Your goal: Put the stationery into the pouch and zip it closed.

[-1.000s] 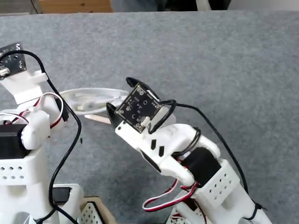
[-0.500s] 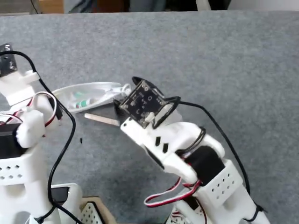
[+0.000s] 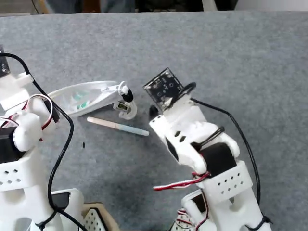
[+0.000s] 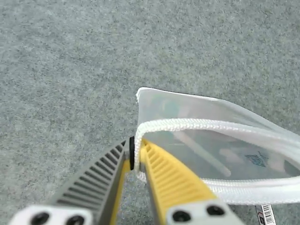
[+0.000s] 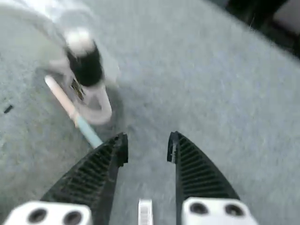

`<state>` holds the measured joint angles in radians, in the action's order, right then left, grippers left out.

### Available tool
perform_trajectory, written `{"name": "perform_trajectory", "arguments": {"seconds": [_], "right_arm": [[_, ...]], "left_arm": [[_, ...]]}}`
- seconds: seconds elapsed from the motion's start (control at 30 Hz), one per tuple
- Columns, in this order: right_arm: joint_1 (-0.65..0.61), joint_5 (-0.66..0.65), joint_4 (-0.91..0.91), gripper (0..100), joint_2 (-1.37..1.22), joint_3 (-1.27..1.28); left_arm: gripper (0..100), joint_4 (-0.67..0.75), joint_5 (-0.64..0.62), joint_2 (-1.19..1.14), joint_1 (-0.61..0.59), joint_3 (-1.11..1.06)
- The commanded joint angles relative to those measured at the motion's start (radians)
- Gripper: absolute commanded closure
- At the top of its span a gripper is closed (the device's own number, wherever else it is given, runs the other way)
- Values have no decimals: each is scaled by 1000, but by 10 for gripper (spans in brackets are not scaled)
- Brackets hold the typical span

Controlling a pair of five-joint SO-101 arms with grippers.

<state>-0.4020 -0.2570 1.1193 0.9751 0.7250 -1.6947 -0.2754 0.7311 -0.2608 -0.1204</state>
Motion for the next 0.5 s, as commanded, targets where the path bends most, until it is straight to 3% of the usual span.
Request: {"name": "perform_trajectory", "arguments": {"seconds": [0.0, 0.47], "right_arm": [[43, 52, 43, 860, -24, -2], [114, 54, 218, 861, -530, -174]], "left_arm": [[972, -5, 5, -6, -19, 7], [972, -5, 6, -5, -22, 1]]}}
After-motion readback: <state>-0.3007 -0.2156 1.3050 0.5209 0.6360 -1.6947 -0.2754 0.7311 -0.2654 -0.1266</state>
